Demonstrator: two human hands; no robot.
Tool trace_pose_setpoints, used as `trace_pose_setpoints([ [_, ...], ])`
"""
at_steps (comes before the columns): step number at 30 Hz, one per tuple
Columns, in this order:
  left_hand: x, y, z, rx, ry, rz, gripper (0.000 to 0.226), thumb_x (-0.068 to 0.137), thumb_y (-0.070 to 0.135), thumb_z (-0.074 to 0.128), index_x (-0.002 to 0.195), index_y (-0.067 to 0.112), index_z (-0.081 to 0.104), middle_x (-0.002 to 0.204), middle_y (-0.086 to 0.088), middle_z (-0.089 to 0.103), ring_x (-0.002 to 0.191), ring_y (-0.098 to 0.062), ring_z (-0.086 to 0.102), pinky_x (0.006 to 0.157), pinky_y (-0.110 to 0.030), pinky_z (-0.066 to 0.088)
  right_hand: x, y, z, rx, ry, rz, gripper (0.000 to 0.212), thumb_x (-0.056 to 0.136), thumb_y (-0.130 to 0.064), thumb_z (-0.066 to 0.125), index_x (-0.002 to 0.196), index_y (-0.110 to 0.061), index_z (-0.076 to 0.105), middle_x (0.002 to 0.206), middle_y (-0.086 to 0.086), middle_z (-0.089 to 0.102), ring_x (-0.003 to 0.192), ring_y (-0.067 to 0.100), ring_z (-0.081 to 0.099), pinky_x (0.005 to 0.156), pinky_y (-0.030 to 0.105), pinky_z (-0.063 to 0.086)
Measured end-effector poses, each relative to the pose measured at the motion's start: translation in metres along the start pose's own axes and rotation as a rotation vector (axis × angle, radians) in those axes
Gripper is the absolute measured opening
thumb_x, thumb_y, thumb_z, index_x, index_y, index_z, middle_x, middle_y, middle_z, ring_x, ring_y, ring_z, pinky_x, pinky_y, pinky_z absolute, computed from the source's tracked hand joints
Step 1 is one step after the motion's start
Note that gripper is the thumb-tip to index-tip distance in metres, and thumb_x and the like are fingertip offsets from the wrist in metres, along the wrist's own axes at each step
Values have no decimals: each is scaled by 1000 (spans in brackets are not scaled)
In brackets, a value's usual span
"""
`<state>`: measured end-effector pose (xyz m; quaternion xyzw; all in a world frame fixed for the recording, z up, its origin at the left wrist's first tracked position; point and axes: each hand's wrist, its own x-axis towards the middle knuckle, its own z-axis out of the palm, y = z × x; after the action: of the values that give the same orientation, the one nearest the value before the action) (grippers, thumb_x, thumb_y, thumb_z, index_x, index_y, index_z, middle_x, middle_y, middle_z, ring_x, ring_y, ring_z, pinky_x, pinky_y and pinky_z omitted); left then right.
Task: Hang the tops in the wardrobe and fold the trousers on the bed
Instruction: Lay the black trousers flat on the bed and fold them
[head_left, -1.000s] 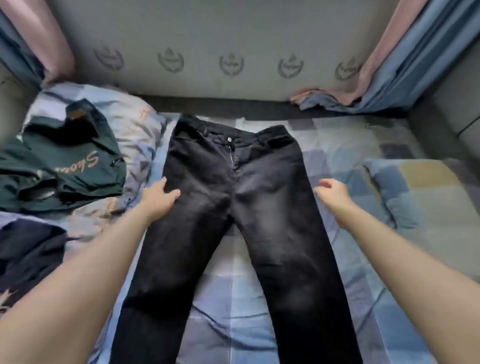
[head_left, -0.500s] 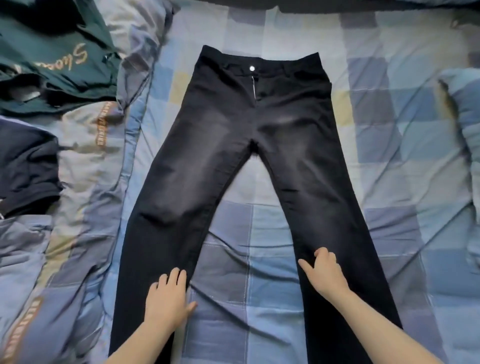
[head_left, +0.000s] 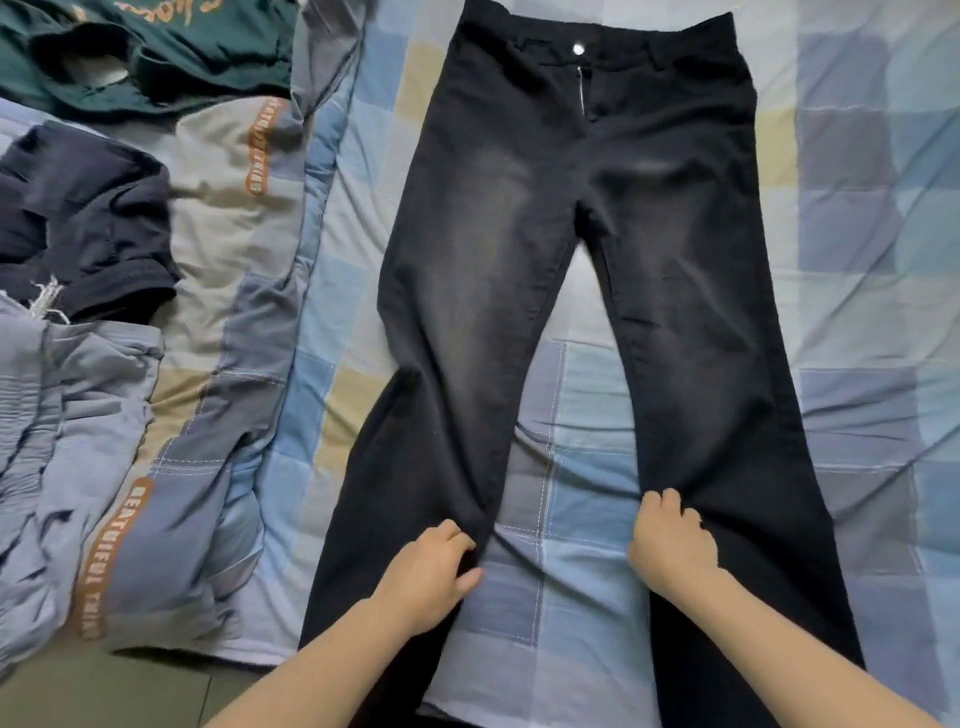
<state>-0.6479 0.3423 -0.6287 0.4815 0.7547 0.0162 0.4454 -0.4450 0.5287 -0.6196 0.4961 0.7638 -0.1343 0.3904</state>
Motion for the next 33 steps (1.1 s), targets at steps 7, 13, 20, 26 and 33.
trace_pose_setpoints([
  [7,-26,-86,-23,-562,685,-615,38,89,3,56,126,5,52,122,-8,54,117,-28,52,99,-36,40,-34,-120,1,1001,-324,-122,23,93,-31,55,105,-11,54,98,4,59,93,22,58,83,31,46],
  [13,-26,-123,-30,-1003,419,-553,38,103,30,43,139,17,48,136,-3,56,121,-24,55,106,-40,43,-25,-166,24,1449,-415,186,15,88,-24,64,94,-17,53,93,-1,64,80,11,61,64,25,50],
  [20,-54,-108,-47,-1294,-240,-399,57,82,71,55,97,19,72,70,0,62,42,-13,34,45,-21,29,-49,-152,30,1721,-824,-144,39,83,-19,71,121,-12,64,119,4,69,110,21,65,88,37,54],
  [26,-103,-121,-52,-1123,-255,-256,62,73,61,68,113,14,73,119,-1,70,113,-17,64,102,-34,41,-86,-138,41,1554,-942,-242,46,83,-10,69,128,-16,57,126,1,65,117,20,61,97,39,50],
  [33,-133,-127,-53,-845,-371,-270,47,68,48,81,111,32,69,109,20,72,103,1,66,84,-17,49,-109,-124,39,1332,-965,-261,47,81,-23,71,126,-22,58,124,-5,66,116,18,61,98,38,46],
])
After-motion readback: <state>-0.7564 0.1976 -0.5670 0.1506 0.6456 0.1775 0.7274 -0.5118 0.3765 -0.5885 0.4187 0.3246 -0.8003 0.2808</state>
